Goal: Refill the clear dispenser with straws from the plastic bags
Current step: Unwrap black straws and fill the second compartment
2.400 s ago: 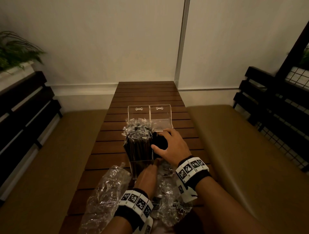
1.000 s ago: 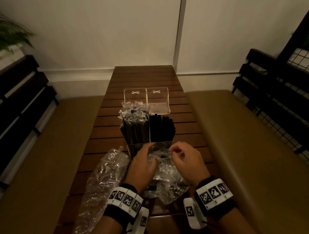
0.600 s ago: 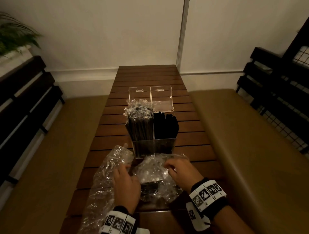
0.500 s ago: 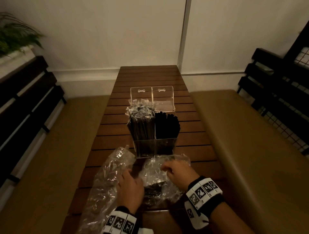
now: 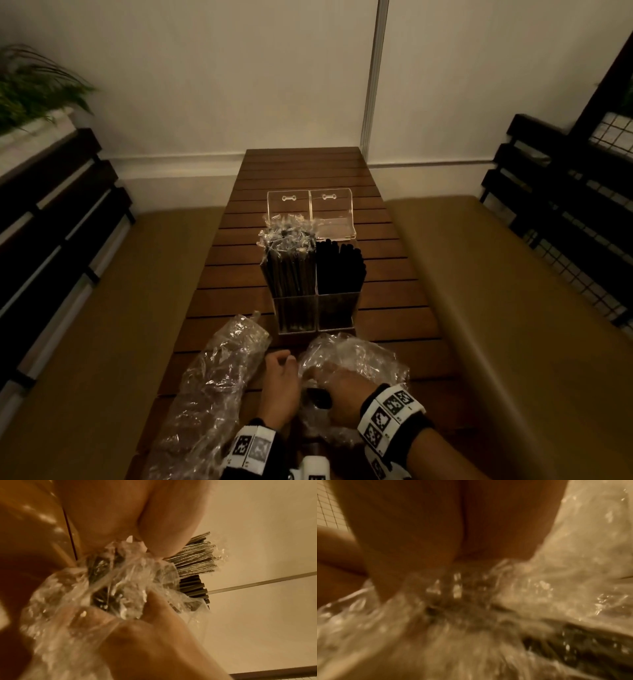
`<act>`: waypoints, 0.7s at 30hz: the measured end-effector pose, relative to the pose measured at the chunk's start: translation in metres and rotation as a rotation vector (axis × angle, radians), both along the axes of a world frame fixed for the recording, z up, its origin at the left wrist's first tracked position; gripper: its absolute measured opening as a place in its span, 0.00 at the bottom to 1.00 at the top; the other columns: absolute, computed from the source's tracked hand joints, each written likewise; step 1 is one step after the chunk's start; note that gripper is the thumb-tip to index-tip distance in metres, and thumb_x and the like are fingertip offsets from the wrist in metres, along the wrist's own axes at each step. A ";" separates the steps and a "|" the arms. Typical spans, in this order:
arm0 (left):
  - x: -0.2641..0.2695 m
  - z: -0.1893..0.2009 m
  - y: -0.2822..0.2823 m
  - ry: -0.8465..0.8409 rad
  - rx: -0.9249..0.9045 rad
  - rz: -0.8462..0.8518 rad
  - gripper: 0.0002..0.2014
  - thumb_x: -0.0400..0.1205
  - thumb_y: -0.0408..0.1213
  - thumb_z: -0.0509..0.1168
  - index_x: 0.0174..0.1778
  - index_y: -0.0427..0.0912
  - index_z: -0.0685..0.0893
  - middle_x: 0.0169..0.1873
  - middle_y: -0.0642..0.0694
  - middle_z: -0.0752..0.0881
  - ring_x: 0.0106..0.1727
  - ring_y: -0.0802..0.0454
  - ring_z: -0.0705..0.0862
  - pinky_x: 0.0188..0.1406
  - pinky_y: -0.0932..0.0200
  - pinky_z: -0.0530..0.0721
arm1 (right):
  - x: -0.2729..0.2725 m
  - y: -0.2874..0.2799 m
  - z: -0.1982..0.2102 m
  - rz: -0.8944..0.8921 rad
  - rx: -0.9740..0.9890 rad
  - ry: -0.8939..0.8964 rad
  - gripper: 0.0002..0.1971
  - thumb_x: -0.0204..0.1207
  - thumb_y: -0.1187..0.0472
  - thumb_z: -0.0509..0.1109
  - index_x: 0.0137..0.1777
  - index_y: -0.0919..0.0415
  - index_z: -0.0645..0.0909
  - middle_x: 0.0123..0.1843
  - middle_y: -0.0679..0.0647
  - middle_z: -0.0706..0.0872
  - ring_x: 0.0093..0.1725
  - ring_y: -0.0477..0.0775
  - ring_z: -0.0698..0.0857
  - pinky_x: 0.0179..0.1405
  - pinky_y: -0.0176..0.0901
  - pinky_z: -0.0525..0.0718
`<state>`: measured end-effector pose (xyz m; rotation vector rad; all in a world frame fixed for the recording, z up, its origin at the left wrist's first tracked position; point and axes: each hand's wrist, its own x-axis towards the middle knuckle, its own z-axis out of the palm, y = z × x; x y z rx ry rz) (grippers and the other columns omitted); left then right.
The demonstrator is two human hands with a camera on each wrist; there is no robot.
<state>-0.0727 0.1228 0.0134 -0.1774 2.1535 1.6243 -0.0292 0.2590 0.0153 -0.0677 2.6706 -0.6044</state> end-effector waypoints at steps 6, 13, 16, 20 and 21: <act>0.013 0.001 0.008 0.005 -0.025 0.008 0.07 0.88 0.42 0.55 0.57 0.46 0.75 0.51 0.45 0.84 0.53 0.47 0.84 0.60 0.45 0.83 | 0.008 0.007 0.005 -0.084 -0.075 0.070 0.22 0.82 0.57 0.66 0.76 0.53 0.72 0.73 0.53 0.78 0.68 0.55 0.80 0.71 0.45 0.78; 0.006 -0.004 -0.003 0.116 -0.170 -0.102 0.15 0.87 0.42 0.59 0.34 0.41 0.77 0.34 0.44 0.82 0.37 0.49 0.81 0.42 0.47 0.81 | 0.015 0.016 0.013 -0.171 -0.243 0.036 0.20 0.85 0.52 0.63 0.75 0.54 0.72 0.69 0.52 0.80 0.59 0.45 0.79 0.60 0.32 0.81; 0.004 -0.003 -0.002 0.124 -0.177 -0.094 0.16 0.87 0.42 0.59 0.35 0.42 0.79 0.36 0.43 0.84 0.39 0.47 0.83 0.46 0.45 0.83 | 0.013 0.018 0.012 -0.189 -0.219 0.101 0.28 0.79 0.37 0.63 0.76 0.46 0.70 0.68 0.42 0.79 0.63 0.39 0.79 0.69 0.38 0.78; 0.006 0.004 0.006 0.207 -0.221 -0.095 0.14 0.88 0.41 0.56 0.37 0.43 0.78 0.37 0.47 0.83 0.38 0.54 0.80 0.34 0.60 0.74 | 0.011 0.019 0.011 -0.189 -0.236 0.090 0.28 0.83 0.44 0.63 0.80 0.53 0.66 0.74 0.44 0.72 0.72 0.42 0.72 0.80 0.45 0.69; 0.006 0.007 0.008 0.219 -0.231 -0.086 0.14 0.89 0.41 0.56 0.38 0.43 0.78 0.38 0.48 0.82 0.39 0.55 0.79 0.33 0.62 0.72 | 0.011 0.021 0.014 -0.197 -0.218 0.077 0.27 0.85 0.48 0.63 0.81 0.52 0.64 0.77 0.47 0.71 0.75 0.47 0.72 0.80 0.44 0.68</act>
